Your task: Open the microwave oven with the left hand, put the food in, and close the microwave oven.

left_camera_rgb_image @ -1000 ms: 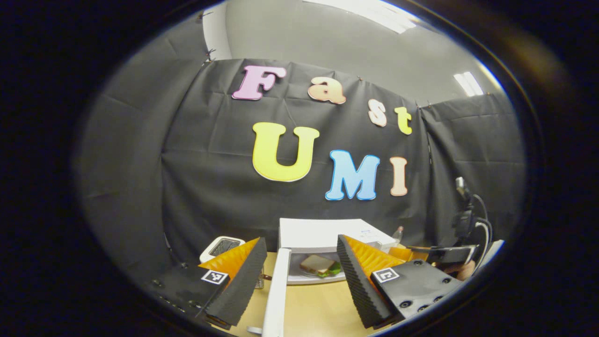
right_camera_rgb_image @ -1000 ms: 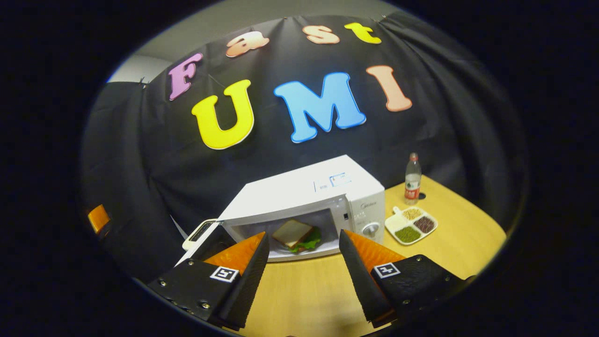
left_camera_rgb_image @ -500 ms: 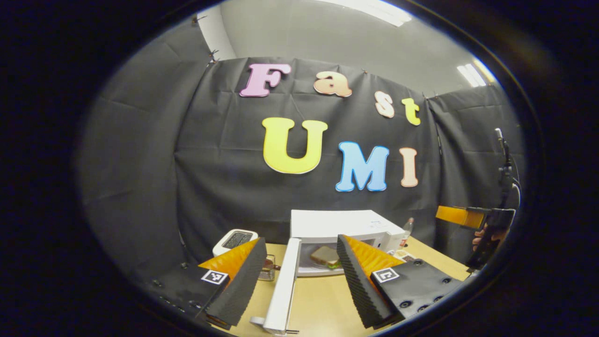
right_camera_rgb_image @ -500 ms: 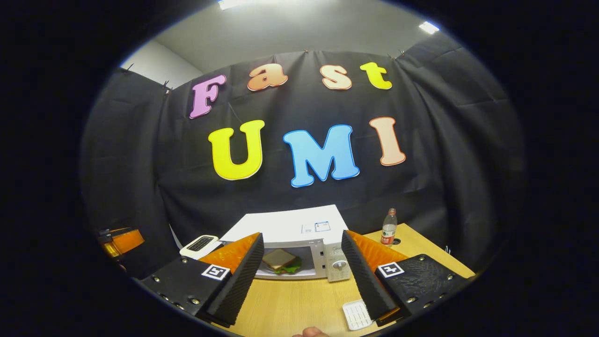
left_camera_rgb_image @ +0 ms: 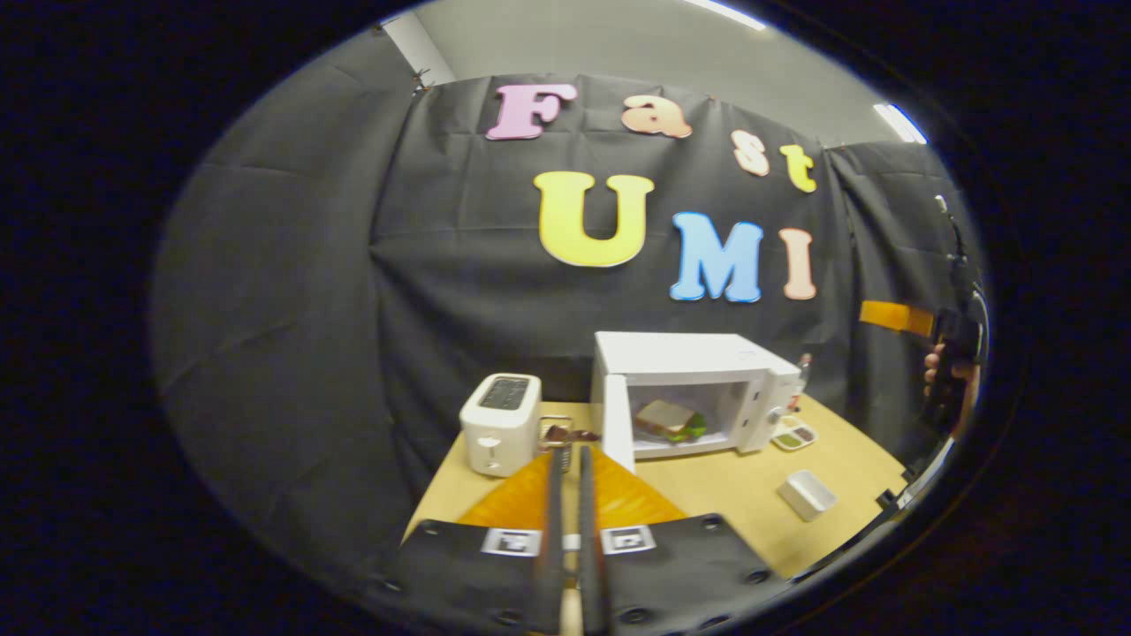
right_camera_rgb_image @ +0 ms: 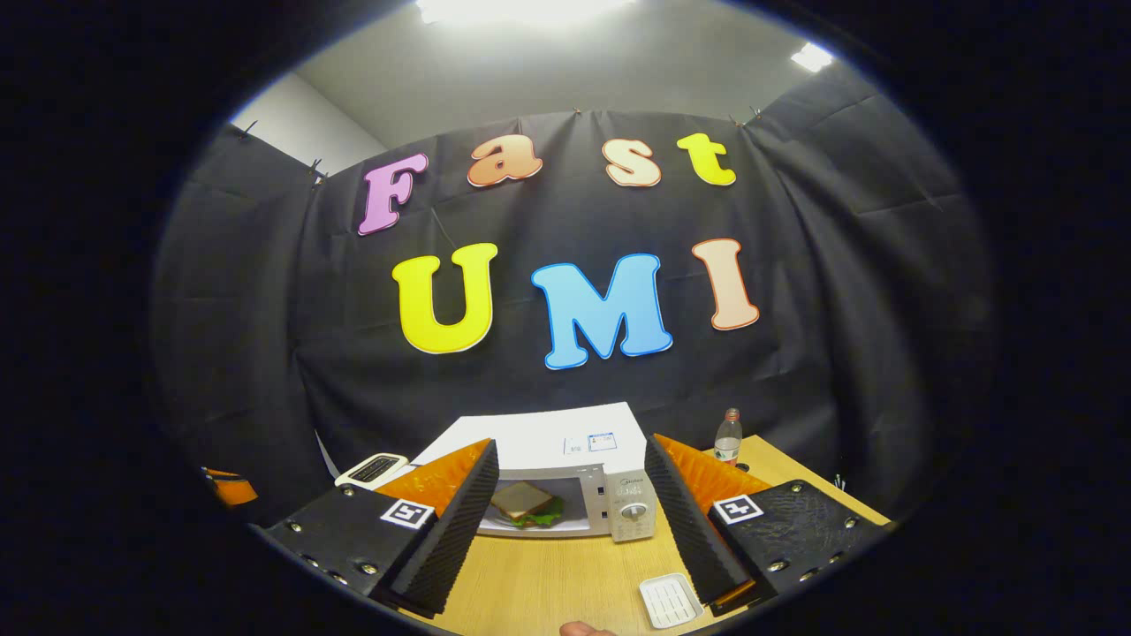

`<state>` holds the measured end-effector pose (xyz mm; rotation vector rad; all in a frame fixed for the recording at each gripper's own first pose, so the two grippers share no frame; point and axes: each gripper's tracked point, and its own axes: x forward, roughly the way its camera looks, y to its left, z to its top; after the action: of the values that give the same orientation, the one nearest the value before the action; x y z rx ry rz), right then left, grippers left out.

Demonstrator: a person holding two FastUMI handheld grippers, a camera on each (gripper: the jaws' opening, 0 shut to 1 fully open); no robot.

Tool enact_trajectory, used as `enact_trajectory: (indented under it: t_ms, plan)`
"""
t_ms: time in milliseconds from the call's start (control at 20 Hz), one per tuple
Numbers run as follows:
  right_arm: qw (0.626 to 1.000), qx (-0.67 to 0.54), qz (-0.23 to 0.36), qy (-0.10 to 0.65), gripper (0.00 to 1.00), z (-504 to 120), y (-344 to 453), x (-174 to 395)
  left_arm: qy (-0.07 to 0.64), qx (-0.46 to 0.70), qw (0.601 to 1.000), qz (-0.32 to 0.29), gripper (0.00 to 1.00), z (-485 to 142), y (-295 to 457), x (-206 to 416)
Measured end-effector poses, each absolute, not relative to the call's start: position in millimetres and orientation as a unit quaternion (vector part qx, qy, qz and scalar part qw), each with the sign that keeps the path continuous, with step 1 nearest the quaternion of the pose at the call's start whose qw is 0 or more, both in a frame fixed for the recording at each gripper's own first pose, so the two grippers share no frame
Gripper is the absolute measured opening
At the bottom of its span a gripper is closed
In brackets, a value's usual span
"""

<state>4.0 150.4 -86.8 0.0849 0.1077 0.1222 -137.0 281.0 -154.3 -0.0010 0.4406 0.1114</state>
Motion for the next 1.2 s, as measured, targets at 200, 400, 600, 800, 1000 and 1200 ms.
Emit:
enact_trajectory:
  t_ms: [200,400,600,800,1000,1200]
  plan:
    - [0.996,0.026,0.069,0.044,0.99,-82.0,154.0,2.4,0.271,-0.054,0.96,0.048,0.07,-199.1,295.5,-157.6]
    - [0.996,0.012,0.073,0.048,0.99,-83.9,155.2,1.6,0.293,-0.033,0.955,0.018,0.07,-223.9,281.1,-163.3]
    - [0.995,0.018,0.074,0.058,0.99,-87.0,152.1,2.8,0.311,-0.023,0.95,-0.015,0.07,-241.3,259.4,-157.4]
    - [0.995,0.021,0.08,0.06,0.99,-86.7,141.9,10.2,0.316,-0.017,0.948,-0.023,0.07,-241.8,242.7,-157.3]
    - [0.994,0.02,0.091,0.052,0.99,-79.4,127.0,25.1,0.323,-0.019,0.946,-0.021,0.07,-242.0,219.9,-157.0]
    - [0.995,0.017,0.097,0.022,0.99,-59.1,108.8,42.2,0.328,-0.01,0.944,-0.034,0.07,-244.1,173.3,-146.0]
